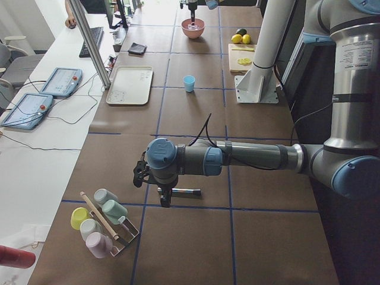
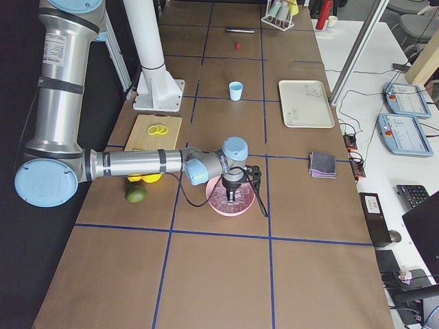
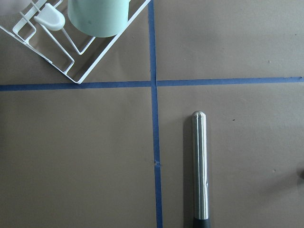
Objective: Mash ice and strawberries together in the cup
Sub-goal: 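Lower the right gripper into the bowl and grasp an ice cube, then carry the ice cube with the right gripper over the light-blue cup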
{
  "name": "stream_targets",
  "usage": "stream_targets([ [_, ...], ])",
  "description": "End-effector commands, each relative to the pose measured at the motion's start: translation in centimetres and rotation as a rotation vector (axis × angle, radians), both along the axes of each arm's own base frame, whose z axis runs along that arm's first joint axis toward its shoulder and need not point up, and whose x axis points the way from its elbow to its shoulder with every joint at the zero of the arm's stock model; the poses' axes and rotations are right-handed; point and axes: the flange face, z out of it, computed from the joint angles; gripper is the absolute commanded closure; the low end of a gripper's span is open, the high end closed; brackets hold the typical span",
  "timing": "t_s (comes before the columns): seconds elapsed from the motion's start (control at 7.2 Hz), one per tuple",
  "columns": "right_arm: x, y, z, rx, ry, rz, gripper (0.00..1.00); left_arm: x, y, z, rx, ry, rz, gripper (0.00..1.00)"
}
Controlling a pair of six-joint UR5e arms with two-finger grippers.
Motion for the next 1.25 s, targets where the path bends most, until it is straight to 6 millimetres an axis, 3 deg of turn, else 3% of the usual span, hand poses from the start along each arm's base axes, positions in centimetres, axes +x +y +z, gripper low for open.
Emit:
stream_targets([
  [0.0, 3.0, 3.6, -4.6, 0.013, -0.011, 0.030, 1.00, -0.1, 0.5, -0.3, 0.001, 0.000, -0.003, 0.00],
  [0.14, 4.4, 3.9, -8.5, -0.014, 0.000, 0.061, 1.00, -0.1, 0.4, -0.4, 0.004, 0.000, -0.003, 0.00],
  [0.28, 4.2, 2.9, -12.1, -0.022, 0.003, 0.063, 1.00, 0.0, 0.4, -0.4, 0.001, 0.000, -0.003, 0.00],
  [0.42, 2.7, -1.0, -16.6, 0.003, -0.006, 0.067, 1.00, 0.0, 0.4, -0.4, 0.001, 0.000, -0.003, 0.00],
  [0.56, -1.5, -4.4, -22.3, -0.009, -0.004, 0.031, 0.99, 0.0, 0.3, -0.5, 0.004, 0.000, -0.003, 0.00],
  [0.83, -10.7, -7.5, -33.2, -0.072, -0.063, 0.069, 0.99, 0.0, 0.3, -0.6, 0.009, 0.000, -0.003, 0.00],
  [0.97, -15.8, -6.9, -37.0, -0.118, -0.089, 0.082, 0.98, 0.0, 0.2, -0.6, 0.010, 0.000, -0.003, 0.00],
  [1.11, -21.6, -5.1, -40.9, -0.144, -0.095, 0.098, 0.98, -0.1, 0.2, -0.7, 0.015, -0.003, -0.003, 0.00],
])
